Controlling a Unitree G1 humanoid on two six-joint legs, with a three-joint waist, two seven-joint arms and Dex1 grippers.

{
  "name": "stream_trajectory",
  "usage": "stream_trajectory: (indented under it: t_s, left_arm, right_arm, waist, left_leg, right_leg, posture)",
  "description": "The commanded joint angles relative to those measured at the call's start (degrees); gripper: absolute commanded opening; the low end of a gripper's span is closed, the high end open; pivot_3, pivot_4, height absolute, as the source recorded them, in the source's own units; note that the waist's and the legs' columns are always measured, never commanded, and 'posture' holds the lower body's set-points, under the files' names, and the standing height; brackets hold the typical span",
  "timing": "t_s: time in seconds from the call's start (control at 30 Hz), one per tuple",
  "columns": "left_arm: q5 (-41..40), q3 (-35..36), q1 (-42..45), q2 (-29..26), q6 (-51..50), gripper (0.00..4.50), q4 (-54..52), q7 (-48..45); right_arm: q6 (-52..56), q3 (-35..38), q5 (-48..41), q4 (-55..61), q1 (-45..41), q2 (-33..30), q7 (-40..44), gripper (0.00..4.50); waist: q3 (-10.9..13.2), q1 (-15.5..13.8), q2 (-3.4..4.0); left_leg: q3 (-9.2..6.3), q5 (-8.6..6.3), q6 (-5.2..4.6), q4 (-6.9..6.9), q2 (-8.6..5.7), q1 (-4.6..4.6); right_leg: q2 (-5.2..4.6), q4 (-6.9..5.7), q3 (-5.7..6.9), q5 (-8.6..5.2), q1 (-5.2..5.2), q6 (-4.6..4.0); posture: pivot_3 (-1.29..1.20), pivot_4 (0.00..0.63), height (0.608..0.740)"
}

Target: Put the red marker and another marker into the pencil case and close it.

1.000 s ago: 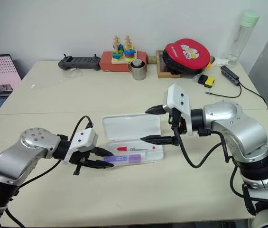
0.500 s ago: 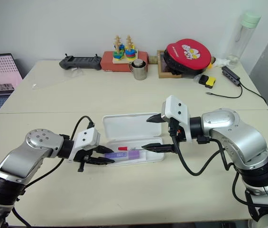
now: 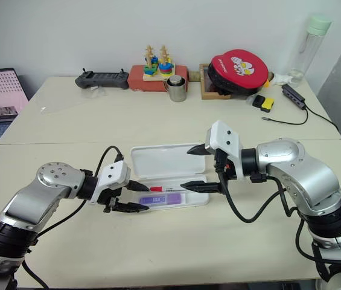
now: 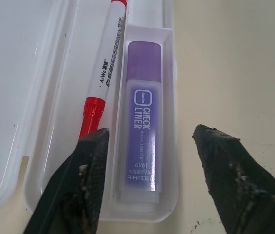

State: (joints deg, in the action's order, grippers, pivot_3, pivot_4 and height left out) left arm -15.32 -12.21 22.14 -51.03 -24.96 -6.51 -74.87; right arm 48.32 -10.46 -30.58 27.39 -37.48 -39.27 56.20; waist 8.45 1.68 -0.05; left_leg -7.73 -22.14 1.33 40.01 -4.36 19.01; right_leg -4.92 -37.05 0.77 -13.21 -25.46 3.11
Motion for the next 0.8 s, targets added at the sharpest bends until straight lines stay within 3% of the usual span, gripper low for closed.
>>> stream_trajectory:
  t_s: [0.03, 0.13, 0.27, 0.43, 0.6, 0.8]
  left_arm:
    - [-4.1, 3.8, 0.8, 0.9, -3.4, 3.9, -2.2, 1.0]
    - [-11.8, 10.6, 1.7, 3.2, -10.3, 4.45, -4.1, 4.1]
    - [-22.4, 25.0, 6.6, 9.1, -19.2, 4.49, -2.6, 16.9]
    - [-21.5, 36.7, 15.0, 13.2, -20.4, 4.49, 10.0, 36.1]
    - [-12.0, 30.9, 13.8, 11.5, -16.0, 4.49, 18.1, 41.0]
    - [-8.7, 26.4, 12.9, 12.8, -14.3, 4.49, 23.3, 39.8]
  right_arm:
    - [0.0, 0.9, -1.3, 2.3, -0.2, -0.1, -0.4, 4.5]
    - [-0.1, 2.2, -2.1, 2.3, -0.5, 0.8, -1.3, 4.5]
    - [0.1, 4.8, -4.5, 0.8, -2.7, 3.8, -3.6, 4.5]
    - [-1.0, 5.9, -5.2, -2.8, -6.1, 7.4, -6.1, 4.5]
    - [-2.6, 4.5, -3.4, -5.2, -8.2, 9.4, -7.5, 4.5]
    - [-2.7, 3.9, -3.2, -5.1, -9.0, 10.9, -8.8, 4.5]
  waist:
    - [0.0, 0.0, 0.0]
    - [0.0, 0.0, -0.01]
    - [0.0, 0.0, -0.03]
    - [0.0, 0.1, -0.06]
    - [0.0, 0.2, -0.06]
    - [-0.1, 0.1, -0.19]
  left_leg:
    - [0.0, 0.0, 0.0, 0.0, 0.0, 0.0]
    - [-0.01, 0.0, 0.0, 0.02, 0.0, 0.01]
    - [-0.03, 0.0, 0.0, 0.03, 0.0, 0.0]
    - [-0.02, 0.0, 0.0, 0.08, 0.0, -0.14]
    - [0.02, 0.0, 0.01, 0.07, -0.04, -0.17]
    - [-0.07, 0.0, 0.01, 0.09, -0.06, -0.07]
  right_leg:
    - [0.0, 0.0, 0.0, 0.0, 0.0, 0.0]
    - [0.0, -0.01, -0.01, 0.0, 0.0, 0.0]
    - [0.0, -0.02, -0.04, 0.0, 0.0, 0.0]
    - [0.0, -0.08, 0.0, 0.0, 0.08, 0.0]
    - [0.0, -0.12, 0.04, 0.0, 0.05, 0.0]
    - [-0.02, -0.07, 0.11, 0.0, 0.02, 0.0]
  posture:
    - [0.0, 0.15, 0.74]
    - [0.0, 0.15, 0.74]
    - [0.0, 0.15, 0.74]
    - [0.0, 0.15, 0.74]
    - [0.0, 0.15, 0.74]
    - [0.0, 0.15, 0.74]
